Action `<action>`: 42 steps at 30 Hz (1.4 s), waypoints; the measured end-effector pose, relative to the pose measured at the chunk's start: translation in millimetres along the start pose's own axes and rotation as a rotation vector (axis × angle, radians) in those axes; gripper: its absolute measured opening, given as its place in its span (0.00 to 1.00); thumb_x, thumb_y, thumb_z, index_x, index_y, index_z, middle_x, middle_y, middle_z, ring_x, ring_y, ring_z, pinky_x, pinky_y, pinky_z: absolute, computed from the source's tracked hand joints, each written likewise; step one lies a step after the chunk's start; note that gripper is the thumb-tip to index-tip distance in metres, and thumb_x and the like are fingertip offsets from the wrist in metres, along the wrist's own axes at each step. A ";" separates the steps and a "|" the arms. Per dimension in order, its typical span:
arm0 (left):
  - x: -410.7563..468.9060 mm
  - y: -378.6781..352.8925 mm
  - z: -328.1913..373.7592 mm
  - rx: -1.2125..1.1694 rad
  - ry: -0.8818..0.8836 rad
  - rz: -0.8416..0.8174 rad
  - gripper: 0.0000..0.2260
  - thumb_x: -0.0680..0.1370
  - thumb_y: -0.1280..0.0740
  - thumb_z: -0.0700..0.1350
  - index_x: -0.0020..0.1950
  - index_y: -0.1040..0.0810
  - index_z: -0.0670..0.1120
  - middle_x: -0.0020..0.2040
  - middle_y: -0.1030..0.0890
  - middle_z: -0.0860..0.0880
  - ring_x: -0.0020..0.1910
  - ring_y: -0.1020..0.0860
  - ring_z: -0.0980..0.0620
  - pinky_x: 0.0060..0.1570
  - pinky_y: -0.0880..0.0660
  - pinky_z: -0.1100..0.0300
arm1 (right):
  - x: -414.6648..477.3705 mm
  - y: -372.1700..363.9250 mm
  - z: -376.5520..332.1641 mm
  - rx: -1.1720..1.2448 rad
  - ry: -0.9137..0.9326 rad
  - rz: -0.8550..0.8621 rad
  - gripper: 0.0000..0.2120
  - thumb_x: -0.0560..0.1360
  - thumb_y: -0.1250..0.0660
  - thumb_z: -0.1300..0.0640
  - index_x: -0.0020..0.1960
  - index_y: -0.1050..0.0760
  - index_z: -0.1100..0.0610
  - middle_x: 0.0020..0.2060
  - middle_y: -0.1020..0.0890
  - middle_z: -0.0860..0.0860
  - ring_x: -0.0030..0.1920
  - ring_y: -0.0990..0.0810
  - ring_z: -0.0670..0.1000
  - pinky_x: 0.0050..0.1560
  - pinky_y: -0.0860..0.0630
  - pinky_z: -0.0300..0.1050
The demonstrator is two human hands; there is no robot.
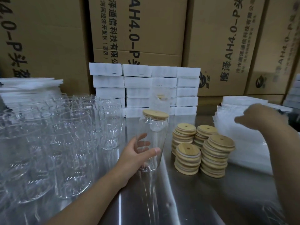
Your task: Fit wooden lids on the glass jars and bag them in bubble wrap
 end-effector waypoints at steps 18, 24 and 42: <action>-3.8 2.4 11.4 -0.040 -0.005 0.049 0.35 0.59 0.24 0.56 0.65 0.30 0.56 0.58 0.22 0.51 0.56 0.21 0.54 0.39 0.19 0.60 | 12.6 -13.0 -6.7 0.058 -0.018 0.057 0.14 0.77 0.39 0.61 0.61 0.24 0.60 0.60 0.23 0.60 0.58 0.25 0.63 0.61 0.28 0.54; -2.2 4.5 10.5 -0.042 0.005 0.057 0.34 0.62 0.21 0.58 0.65 0.30 0.58 0.58 0.22 0.53 0.52 0.19 0.58 0.37 0.20 0.60 | 15.4 -15.0 -15.8 -0.024 0.058 0.013 0.17 0.78 0.37 0.54 0.61 0.27 0.64 0.58 0.23 0.63 0.57 0.25 0.62 0.59 0.28 0.52; -6.8 5.7 22.6 -0.086 -0.144 0.256 0.34 0.59 0.24 0.58 0.63 0.30 0.59 0.58 0.23 0.53 0.59 0.22 0.54 0.45 0.18 0.55 | -85.8 -3.2 -114.6 1.003 0.657 0.059 0.09 0.78 0.35 0.57 0.49 0.26 0.41 0.42 0.23 0.45 0.38 0.24 0.46 0.34 0.30 0.41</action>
Point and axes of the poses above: each hand's wrist, its own x-axis towards the middle knuckle, its own y-axis out of the back of the hand, z = x × y, the point moved 3 cm from there along x, towards the middle knuckle
